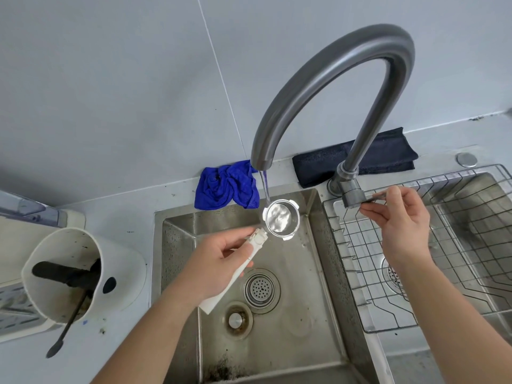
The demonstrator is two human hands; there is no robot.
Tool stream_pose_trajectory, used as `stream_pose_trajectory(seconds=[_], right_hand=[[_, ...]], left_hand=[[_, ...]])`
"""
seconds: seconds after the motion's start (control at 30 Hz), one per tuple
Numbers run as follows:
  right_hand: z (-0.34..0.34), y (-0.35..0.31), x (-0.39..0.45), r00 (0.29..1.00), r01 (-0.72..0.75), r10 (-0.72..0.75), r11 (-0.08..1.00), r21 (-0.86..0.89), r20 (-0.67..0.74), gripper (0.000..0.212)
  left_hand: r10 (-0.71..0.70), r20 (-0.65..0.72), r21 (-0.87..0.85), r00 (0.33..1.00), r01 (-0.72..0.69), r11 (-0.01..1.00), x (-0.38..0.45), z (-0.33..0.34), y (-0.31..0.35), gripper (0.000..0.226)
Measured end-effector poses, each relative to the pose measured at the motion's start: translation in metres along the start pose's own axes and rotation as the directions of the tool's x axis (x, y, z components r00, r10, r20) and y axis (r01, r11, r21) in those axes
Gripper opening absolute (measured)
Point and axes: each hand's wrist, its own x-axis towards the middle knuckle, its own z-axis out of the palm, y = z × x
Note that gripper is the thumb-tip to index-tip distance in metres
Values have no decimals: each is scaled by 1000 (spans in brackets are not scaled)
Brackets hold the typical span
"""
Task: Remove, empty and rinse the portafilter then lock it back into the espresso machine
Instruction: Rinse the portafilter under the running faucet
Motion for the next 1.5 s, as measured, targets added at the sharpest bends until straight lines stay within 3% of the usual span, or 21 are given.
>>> stream_pose_trajectory(seconds=[0.2,0.57,0.93,1.17,1.3,1.5], right_hand=[[-1,1,0,1000,-1,1,1000,0,2,20],[-4,5,3,1000,-12,12,1000,8,1,22],[-6,5,4,1000,-23,23,1000,-5,5,21],[-6,5,4,999,-29,30,999,-28,22,22],[-7,7,4,1000,-22,23,999,-40,19,23],[-7,7,4,1000,-25,26,999,-40,14,23]], left_hand=[[88,-76,64,993,-83,994,-2,-16,-5,38],[187,-143,-34,972,-194,980,2,-19,-2,43],[8,-118,-482,993,-64,874,15,16,3,32],[-21,-103,-467,994,-30,884,25,27,13,41],[-13,-90,-392,996,-24,920,32,32,21,30],[-4,-117,-418,993,-46,907,41,35,37,20]])
